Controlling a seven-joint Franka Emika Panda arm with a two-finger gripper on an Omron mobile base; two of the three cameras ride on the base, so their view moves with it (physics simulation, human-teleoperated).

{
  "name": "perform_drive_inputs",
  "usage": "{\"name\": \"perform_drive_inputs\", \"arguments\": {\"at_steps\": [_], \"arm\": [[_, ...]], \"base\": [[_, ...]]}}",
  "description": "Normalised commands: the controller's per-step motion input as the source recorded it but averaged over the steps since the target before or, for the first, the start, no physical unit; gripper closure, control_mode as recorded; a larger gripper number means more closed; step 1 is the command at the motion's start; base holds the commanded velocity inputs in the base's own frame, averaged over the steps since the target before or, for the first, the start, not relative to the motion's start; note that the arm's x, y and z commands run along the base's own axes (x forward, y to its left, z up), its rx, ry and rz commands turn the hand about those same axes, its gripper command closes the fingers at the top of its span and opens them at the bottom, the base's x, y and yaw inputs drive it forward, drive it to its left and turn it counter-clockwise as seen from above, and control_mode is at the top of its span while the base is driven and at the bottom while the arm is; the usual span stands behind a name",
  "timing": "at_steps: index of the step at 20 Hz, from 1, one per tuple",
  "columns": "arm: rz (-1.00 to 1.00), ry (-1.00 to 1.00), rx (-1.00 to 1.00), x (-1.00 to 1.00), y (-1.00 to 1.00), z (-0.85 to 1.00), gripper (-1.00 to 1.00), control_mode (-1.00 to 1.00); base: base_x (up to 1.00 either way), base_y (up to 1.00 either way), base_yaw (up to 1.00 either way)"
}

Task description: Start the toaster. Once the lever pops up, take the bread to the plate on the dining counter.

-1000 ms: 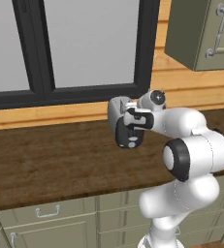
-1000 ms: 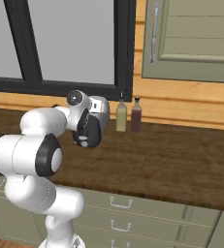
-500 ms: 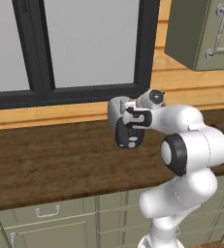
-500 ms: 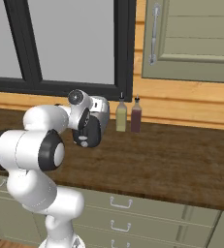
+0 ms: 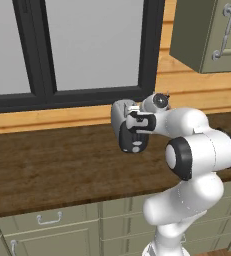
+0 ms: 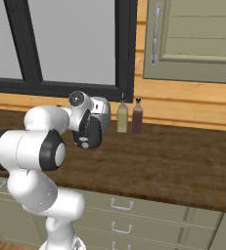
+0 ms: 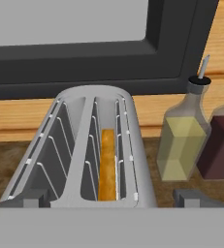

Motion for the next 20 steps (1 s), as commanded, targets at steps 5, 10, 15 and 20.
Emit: {"name": "perform_drive_inputs", "arguments": {"at_steps": [5, 10, 15, 20], "arm": [[0.0, 0.0, 0.0, 0.0, 0.0, 0.0, -1.0, -1.0], [0.0, 0.0, 0.0, 0.0, 0.0, 0.0, -1.0, -1.0], [0.0, 0.0, 0.0, 0.0, 0.0, 0.0, -1.0, -1.0], [0.0, 0.0, 0.0, 0.0, 0.0, 0.0, -1.0, -1.0]], "base": [[0.0, 0.0, 0.0], [0.0, 0.0, 0.0], [0.0, 0.0, 0.0], [0.0, 0.0, 0.0]]}}
